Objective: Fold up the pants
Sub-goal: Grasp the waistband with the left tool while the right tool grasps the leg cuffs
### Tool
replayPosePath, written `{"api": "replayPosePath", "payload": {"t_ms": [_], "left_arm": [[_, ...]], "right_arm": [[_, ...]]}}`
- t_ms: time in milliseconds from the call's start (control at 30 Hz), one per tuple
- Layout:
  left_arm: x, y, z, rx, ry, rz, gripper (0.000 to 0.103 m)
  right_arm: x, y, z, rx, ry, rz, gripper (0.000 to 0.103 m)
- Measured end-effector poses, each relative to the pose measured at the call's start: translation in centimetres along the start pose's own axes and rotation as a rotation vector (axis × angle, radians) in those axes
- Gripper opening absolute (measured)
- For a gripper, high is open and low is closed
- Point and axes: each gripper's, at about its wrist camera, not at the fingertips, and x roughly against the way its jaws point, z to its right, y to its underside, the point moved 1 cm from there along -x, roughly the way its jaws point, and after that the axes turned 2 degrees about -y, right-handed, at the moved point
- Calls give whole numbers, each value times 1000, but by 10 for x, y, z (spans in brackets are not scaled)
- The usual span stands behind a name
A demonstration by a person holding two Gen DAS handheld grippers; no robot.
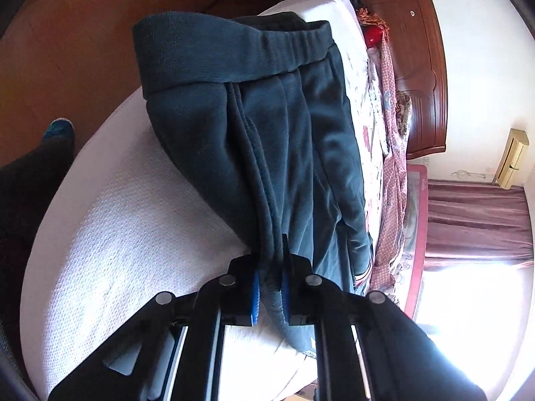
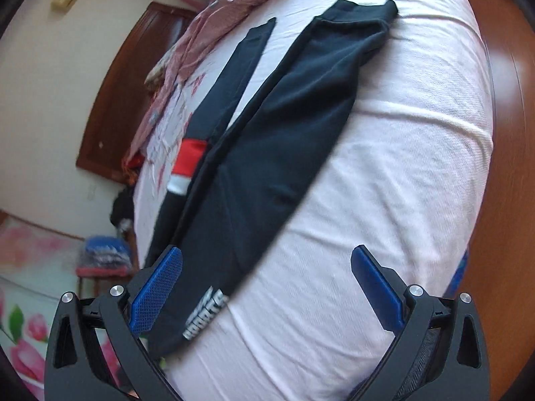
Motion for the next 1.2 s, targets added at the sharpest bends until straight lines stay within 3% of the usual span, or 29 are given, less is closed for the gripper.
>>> {"api": "replayPosePath", "payload": {"t_ms": [67,100,500,633,733,800,833,900,933,1000,1067,1200], "left_arm": [[-2,1,5,-7,-1,4,9],[-1,1,6,-8,1,3,9],[-5,0,13,-13,-13,0,9],[-6,0,13,-10,-11,0,9],[-6,0,13,-16,-7,2,9],[-6,0,12,-8,-1,-1,9],[-6,0,12,-17,-1,-2,9],[-6,0,11,-19,-3,-5,9],[-7,-1,10,-16,-2,-8,9],[-7,-1,9,-15,-6,-12,9],[-6,-1,8,-7,0,-15,9],[-7,-1,9,-8,-5,-13,9]], "right_arm": [[-6,-16,8,-94,-125,14,100],[-9,-24,10,-128,-133,27,100],[-51,-56,14,-212,-114,65,95],[-55,-55,8,-205,-73,79,95],[-51,-48,13,-223,-38,51,84],[-45,-35,16,-258,-82,34,82],[-45,-29,16,-249,-52,17,82],[-54,-19,16,-245,-125,-33,81],[-60,-16,16,-246,-99,-52,81],[-61,-15,15,-233,-128,-32,78],[-65,-15,10,-220,-104,-40,75],[-72,-13,8,-250,-161,-36,72]]}}
